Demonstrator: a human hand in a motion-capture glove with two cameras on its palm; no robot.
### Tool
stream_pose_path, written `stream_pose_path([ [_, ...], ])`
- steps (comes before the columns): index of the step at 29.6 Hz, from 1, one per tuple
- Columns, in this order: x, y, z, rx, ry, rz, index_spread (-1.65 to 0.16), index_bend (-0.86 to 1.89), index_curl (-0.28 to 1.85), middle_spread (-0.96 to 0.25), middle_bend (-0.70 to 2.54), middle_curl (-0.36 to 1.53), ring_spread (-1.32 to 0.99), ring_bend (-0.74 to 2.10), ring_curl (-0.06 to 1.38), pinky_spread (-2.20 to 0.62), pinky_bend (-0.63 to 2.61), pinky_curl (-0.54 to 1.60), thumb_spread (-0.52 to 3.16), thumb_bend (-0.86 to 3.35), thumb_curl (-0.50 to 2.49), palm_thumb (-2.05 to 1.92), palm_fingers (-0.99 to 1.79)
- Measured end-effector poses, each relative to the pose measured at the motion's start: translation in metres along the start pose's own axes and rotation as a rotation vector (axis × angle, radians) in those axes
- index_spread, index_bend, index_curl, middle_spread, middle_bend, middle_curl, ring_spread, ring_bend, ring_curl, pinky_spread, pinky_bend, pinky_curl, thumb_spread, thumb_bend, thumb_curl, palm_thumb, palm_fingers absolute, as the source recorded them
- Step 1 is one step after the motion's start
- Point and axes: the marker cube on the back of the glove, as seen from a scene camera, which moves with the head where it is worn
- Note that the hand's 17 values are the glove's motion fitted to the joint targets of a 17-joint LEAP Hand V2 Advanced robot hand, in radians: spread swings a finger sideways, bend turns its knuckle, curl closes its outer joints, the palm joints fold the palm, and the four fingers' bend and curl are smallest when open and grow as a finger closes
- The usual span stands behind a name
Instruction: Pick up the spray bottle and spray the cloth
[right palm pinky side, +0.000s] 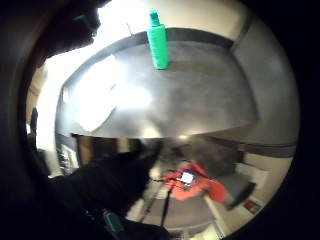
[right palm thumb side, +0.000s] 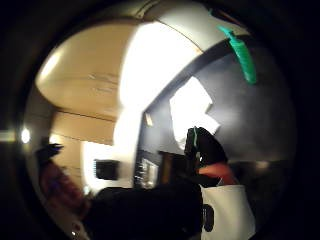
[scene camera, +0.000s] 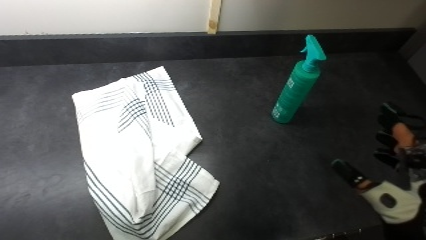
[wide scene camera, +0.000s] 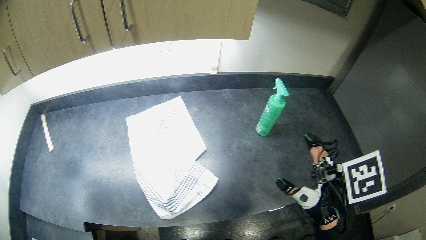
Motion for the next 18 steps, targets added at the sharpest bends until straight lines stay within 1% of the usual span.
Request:
stream_pose_path([
  [2,0.011,0.004,0.002,0.070,-0.276,0.058,-0.35,0.10,0.22,0.06,0.15,0.22,0.09,0.43,0.31,0.12,0.75,0.33,1.00,0.09,0.42,0.71,0.32],
  [4,0.032,0.009,0.004,0.133,-0.493,0.091,-0.36,0.11,0.22,0.06,0.16,0.23,0.10,0.44,0.31,0.12,0.77,0.34,1.00,0.08,0.43,0.72,0.31],
  [7,0.059,0.016,0.009,0.201,-0.681,0.140,-0.35,0.12,0.21,0.08,0.18,0.23,0.10,0.43,0.31,0.12,0.79,0.34,1.00,0.07,0.44,0.75,0.32],
  [13,0.088,0.023,0.021,0.281,-0.862,0.278,-0.33,0.14,0.22,0.10,0.19,0.25,0.11,0.42,0.31,0.12,0.80,0.35,0.99,0.04,0.46,0.78,0.31],
  [18,0.099,0.016,0.026,0.278,-0.860,0.312,-0.33,0.14,0.22,0.11,0.18,0.26,0.11,0.43,0.32,0.12,0.81,0.36,0.99,0.01,0.47,0.79,0.30],
])
